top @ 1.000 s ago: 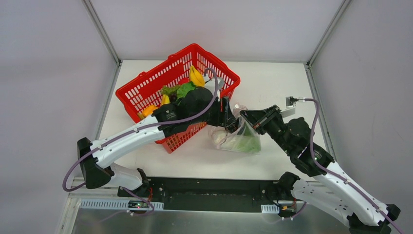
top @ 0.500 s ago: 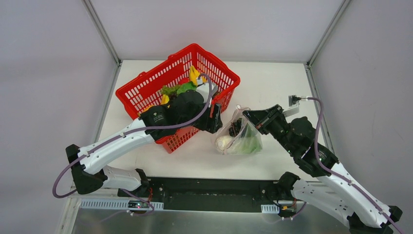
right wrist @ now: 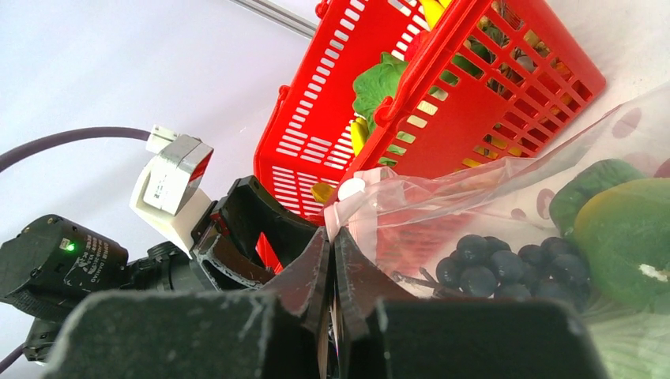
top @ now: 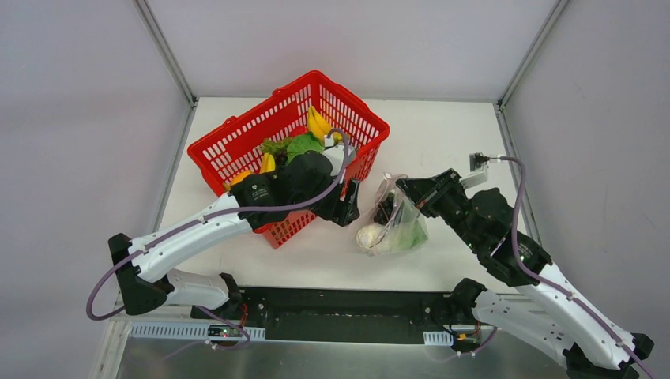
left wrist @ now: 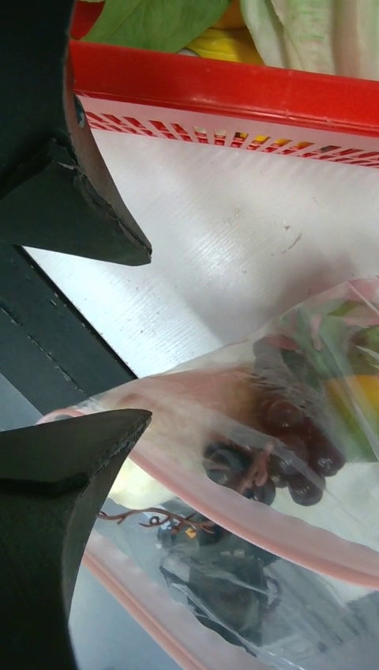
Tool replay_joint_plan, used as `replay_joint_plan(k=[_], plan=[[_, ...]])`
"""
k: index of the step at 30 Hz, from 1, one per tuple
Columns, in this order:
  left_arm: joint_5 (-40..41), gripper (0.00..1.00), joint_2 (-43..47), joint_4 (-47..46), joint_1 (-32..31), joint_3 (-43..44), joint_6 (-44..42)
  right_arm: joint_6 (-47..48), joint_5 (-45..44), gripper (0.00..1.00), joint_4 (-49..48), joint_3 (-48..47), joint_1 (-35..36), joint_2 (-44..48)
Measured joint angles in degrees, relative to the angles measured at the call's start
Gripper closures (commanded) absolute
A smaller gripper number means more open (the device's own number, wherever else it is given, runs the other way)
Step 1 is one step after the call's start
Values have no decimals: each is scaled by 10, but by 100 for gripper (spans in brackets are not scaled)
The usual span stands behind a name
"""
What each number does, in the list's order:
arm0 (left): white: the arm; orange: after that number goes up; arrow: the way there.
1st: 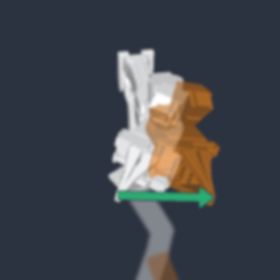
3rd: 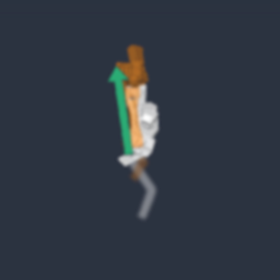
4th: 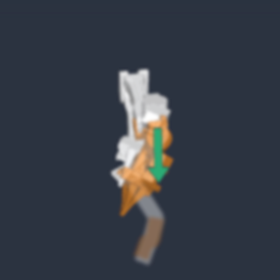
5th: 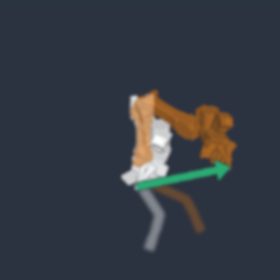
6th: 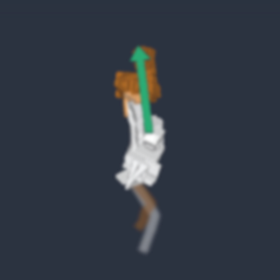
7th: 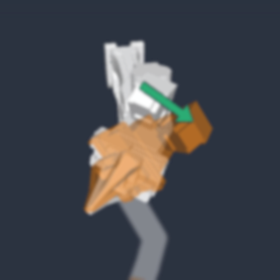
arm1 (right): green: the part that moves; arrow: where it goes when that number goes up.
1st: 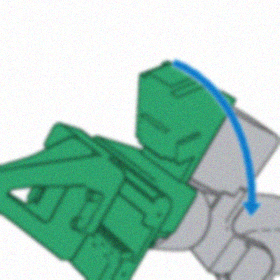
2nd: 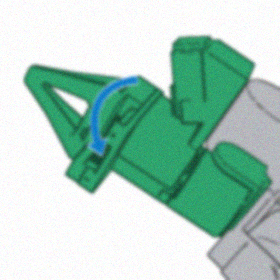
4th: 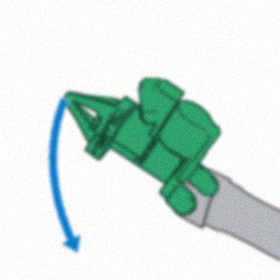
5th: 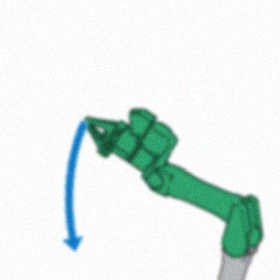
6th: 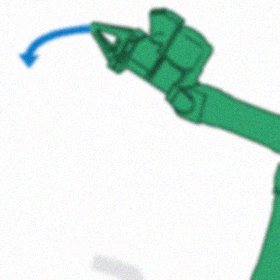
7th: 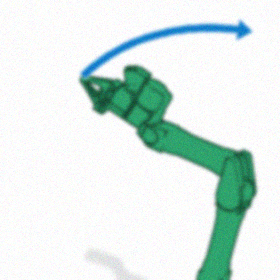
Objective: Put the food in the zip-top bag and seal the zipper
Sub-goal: Adjust the zipper food storage bag at the center of the board.
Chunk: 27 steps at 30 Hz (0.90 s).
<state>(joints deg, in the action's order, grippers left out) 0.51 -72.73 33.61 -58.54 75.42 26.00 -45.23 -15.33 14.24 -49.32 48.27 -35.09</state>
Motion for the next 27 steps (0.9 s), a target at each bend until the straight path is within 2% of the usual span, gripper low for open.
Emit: replay_joint_plan(k=[4,10,12,18,26,27], plan=[[2,27,26,-10,0,-21,2,7,-2,96,3,-5,0,-5],[-10,27,59,-20,0,-30,0,10,-2,96,3,-6,0,-15],[-24,29,66,-34,0,-42,0,10,-2,95,3,-6,0,-17],[-76,49,49,-41,0,-54,-3,14,-2,96,3,-6,0,-19],[-76,100,-2,-30,0,-49,-4,23,-3,95,7,-6,0,-18],[-75,100,-2,-28,0,-45,-3,26,-5,95,9,-7,0,-17]])
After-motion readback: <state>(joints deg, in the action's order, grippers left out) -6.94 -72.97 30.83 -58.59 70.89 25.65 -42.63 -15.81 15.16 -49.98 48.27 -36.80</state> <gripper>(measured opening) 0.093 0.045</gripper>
